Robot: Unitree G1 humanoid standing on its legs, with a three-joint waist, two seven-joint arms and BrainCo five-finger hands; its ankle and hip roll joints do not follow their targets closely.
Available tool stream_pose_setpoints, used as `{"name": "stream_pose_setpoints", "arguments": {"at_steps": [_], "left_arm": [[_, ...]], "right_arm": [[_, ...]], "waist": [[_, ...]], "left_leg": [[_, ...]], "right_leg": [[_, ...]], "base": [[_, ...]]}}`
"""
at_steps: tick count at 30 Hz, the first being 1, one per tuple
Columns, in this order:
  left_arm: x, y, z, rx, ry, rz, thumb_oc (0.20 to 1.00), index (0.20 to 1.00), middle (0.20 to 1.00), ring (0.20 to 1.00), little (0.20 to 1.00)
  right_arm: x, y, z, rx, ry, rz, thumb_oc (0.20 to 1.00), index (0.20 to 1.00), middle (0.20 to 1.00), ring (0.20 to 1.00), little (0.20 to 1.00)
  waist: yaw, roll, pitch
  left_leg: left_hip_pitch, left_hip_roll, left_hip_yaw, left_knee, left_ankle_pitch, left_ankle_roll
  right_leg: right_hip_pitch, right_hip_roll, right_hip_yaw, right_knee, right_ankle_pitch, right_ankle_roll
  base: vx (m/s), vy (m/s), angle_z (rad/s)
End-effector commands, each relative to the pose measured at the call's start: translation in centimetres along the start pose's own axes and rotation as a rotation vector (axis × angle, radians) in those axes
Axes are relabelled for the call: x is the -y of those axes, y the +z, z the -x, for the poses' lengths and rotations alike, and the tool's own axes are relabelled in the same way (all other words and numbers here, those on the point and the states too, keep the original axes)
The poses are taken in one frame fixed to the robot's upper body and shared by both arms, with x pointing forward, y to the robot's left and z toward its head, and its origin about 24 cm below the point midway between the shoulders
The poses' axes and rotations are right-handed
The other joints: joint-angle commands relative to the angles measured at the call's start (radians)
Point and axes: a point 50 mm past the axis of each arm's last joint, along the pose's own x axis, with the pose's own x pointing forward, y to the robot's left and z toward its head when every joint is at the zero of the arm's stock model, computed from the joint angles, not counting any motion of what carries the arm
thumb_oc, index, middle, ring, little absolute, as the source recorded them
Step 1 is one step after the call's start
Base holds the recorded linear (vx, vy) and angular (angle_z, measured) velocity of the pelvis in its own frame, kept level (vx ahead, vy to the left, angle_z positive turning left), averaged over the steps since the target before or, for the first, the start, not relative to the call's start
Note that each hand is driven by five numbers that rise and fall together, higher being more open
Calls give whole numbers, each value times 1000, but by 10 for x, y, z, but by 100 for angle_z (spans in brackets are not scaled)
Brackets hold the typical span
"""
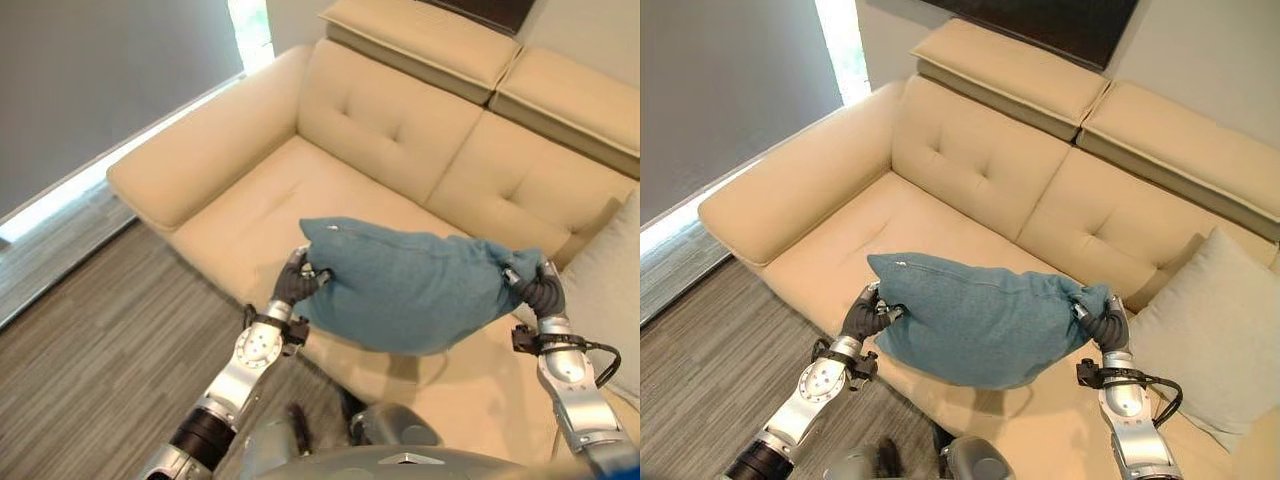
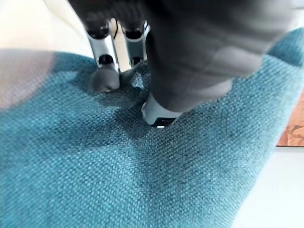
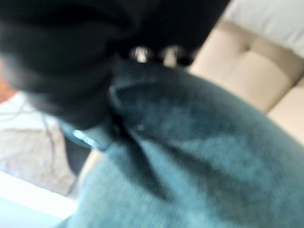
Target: Pick up all the scattered cushions and arrange them neatly on the sofa.
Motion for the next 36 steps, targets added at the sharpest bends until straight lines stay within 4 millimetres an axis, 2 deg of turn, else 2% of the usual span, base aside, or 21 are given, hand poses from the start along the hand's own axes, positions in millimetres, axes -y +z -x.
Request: {"name": "stream_pose_setpoints", "arguments": {"at_steps": [1, 3, 4, 5, 6, 9, 10, 11, 13, 14, 15, 16, 18, 20, 21, 22, 24, 28, 30, 33, 36], "left_arm": [[17, 53, -15, 287, -67, 32, 200, 200, 200, 200, 200], [18, 61, -20, 323, -53, 41, 200, 200, 200, 200, 200], [18, 61, -20, 324, -53, 41, 200, 200, 200, 200, 200], [21, 62, -22, 327, -62, 46, 200, 200, 200, 200, 200], [21, 62, -22, 327, -62, 47, 200, 200, 200, 200, 200], [21, 61, -21, 321, -78, 42, 200, 200, 200, 200, 200], [17, 60, -22, 316, -76, 26, 200, 200, 200, 200, 200], [17, 60, -22, 316, -76, 26, 200, 200, 200, 200, 200], [12, 61, -24, 315, -57, 12, 200, 200, 200, 200, 200], [8, 62, -24, 318, -43, 4, 200, 200, 200, 200, 200], [8, 62, -25, 319, -42, 3, 200, 200, 200, 200, 200], [0, 65, -24, 332, -16, -8, 200, 200, 200, 200, 200], [-9, 66, -21, 339, 8, -14, 200, 200, 200, 200, 200], [-14, 64, -17, 333, 28, -17, 200, 200, 200, 200, 200], [-15, 63, -15, 332, 35, -15, 200, 200, 200, 200, 200], [-17, 63, -16, 336, 54, -6, 200, 200, 200, 200, 200], [-18, 65, -16, 344, 63, -6, 200, 200, 200, 200, 200], [-21, 82, -25, 419, 100, -23, 200, 200, 200, 200, 200], [-23, 93, -29, 466, 121, -29, 200, 200, 200, 200, 200], [-20, 116, -39, 561, 145, -34, 200, 200, 200, 200, 200], [-19, 139, -54, 641, 182, -30, 200, 200, 200, 200, 200]], "right_arm": [[17, 35, -17, 193, -62, -13, 200, 200, 200, 200, 200], [13, 44, -27, 225, -59, -19, 200, 200, 200, 200, 200], [13, 44, -28, 226, -59, -19, 200, 200, 200, 200, 200], [13, 47, -31, 238, -52, -11, 200, 200, 200, 200, 200], [13, 47, -30, 238, -52, -11, 200, 200, 200, 200, 200], [13, 50, -32, 245, -45, -5, 200, 200, 200, 200, 200], [8, 53, -34, 257, -37, -23, 200, 200, 200, 200, 200], [8, 54, -34, 257, -36, -23, 200, 200, 200, 200, 200], [1, 60, -39, 278, -28, -41, 200, 200, 200, 200, 200], [-4, 65, -42, 295, -16, -50, 200, 200, 200, 200, 200], [-5, 65, -42, 297, -16, -51, 200, 200, 200, 200, 200], [-11, 73, -47, 326, -2, -62, 200, 200, 200, 200, 200], [-17, 78, -50, 347, 10, -66, 200, 200, 200, 200, 200], [-21, 79, -50, 352, 23, -66, 200, 200, 200, 200, 200], [-19, 79, -50, 354, 17, -57, 200, 200, 200, 200, 200], [-15, 79, -49, 357, 5, -35, 200, 200, 200, 200, 200], [-13, 81, -49, 366, -4, -24, 200, 200, 200, 200, 200], [-7, 91, -50, 412, -37, -17, 200, 200, 200, 200, 200], [-6, 100, -52, 448, -51, -21, 200, 200, 200, 200, 200], [-4, 122, -60, 537, -73, -24, 200, 200, 200, 200, 200], [-1, 146, -71, 616, -102, -35, 200, 200, 200, 200, 200]], "waist": [[28, -5, -63], [51, -1, -62], [53, -1, -62], [50, 20, -73], [53, 20, -73], [37, 22, -91], [28, 20, -91], [33, 19, -93], [38, 17, -85], [41, 16, -78], [45, 16, -79], [65, 14, -73], [98, 20, -67], [106, 20, -74], [104, 18, -73], [95, 22, -70], [93, 23, -67], [73, 27, -53], [70, 29, -49], [65, 35, -30], [59, 36, -15]], "left_leg": [[-2, -10, -142, -85, 90, -25], [-39, -28, -269, -111, 120, -45], [-38, -27, -268, -112, 121, -45], [1, -27, -282, -153, 108, -34], [4, -26, -278, -155, 108, -34], [42, -34, -202, -151, 90, -17], [57, -35, -152, -157, 77, -3], [57, -34, -146, -159, 77, -2], [65, -35, -86, -157, 62, 18], [76, -36, -52, -160, 46, 27], [73, -33, -47, -162, 51, 26], [77, -23, 8, -164, 37, 30], [96, -9, 61, -169, 19, 30], [115, -4, 98, -180, 15, 29], [120, -6, 100, -179, 13, 31], [130, -15, 96, -187, 9, 33], [137, -19, 98, -193, 5, 34], [132, -30, 97, -182, -7, 33], [122, -31, 97, -173, -13, 33], [85, -24, 90, -144, -27, 32], [21, -23, 80, -121, -18, 29]], "right_leg": [[79, -11, 57, 5, -76, 141], [102, -9, 134, 16, -85, 145], [101, -9, 135, 15, -84, 145], [99, -14, 170, 30, -93, 161], [99, -14, 174, 31, -93, 161], [87, -54, 231, 34, -69, 195], [67, -71, 258, 34, -48, 219], [64, -71, 263, 33, -47, 220], [37, -90, 277, 32, -23, 244], [22, -100, 264, 32, -14, 253], [17, -97, 269, 31, -8, 253], [-17, -119, 187, 19, 11, 257], [-32, -168, -42, 1, 6, 246], [-41, -187, -158, -21, 15, 245], [-48, -184, -155, -25, 21, 247], [-63, -170, -113, -33, 27, 246], [-68, -170, -106, -41, 33, 246], [-94, -167, -84, -61, 50, 242], [-103, -164, -79, -67, 56, 240], [-134, -154, -71, -58, 55, 233], [-190, -148, -65, -42, 62, 224]], "base": [[232, 81, -62], [239, 108, -125], [256, 240, -143], [128, 163, -104], [223, 259, -100], [180, 242, -106], [79, 176, -77], [72, 177, -102], [16, 152, -101], [-27, 110, -106], [-71, 97, -110], [-64, 74, -119], [0, 68, -136], [77, -3, -120], [141, -38, -60], [103, -29, -37], [65, -24, 8], [23, -73, -8], [-23, -79, -8], [-56, -67, -10], [-81, -52, -5]]}}
